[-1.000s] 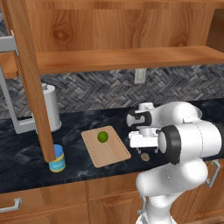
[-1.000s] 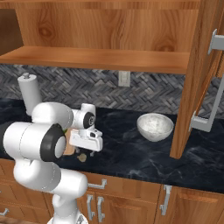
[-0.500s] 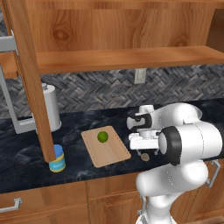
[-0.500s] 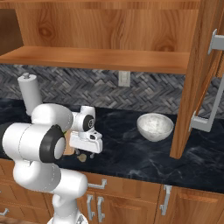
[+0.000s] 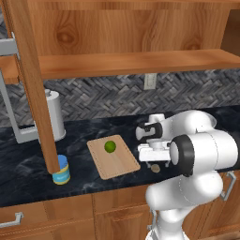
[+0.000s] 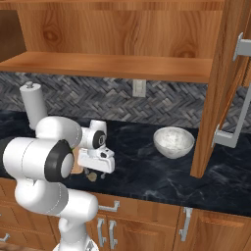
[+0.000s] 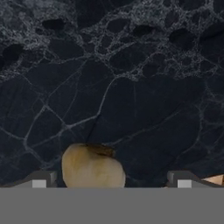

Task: Open the cabinet. Place the bowl and condiment on the counter. Then place the lime and garlic on the cutting board.

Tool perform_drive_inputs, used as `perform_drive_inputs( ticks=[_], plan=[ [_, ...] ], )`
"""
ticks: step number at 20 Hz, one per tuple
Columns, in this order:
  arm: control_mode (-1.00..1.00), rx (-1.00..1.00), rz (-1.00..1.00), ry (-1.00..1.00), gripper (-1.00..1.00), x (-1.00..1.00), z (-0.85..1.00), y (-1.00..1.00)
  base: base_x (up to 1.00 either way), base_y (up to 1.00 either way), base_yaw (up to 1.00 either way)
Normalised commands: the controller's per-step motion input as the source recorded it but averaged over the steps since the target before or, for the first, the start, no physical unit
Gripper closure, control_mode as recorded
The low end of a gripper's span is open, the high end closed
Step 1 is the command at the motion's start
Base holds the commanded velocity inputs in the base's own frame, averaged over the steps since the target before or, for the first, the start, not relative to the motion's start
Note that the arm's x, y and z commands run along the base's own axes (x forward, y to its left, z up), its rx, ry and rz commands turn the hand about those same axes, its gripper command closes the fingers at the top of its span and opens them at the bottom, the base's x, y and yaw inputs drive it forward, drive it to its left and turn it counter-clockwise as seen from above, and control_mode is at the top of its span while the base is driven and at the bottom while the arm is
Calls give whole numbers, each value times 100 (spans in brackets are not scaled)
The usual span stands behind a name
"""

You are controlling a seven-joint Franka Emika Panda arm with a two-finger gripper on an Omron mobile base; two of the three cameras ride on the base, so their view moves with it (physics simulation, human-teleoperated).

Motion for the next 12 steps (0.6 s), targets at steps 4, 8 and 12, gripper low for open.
perform_drive_inputs(
  ticks=[4,8,12],
  plan=[
    [-100,0,-3,0,-100,-1,-3,6,0,0,0],
    [-100,0,-4,-1,-100,0,-12,11,0,0,0],
    [-100,0,-3,0,-100,0,-17,0,0,0,0]
  ],
)
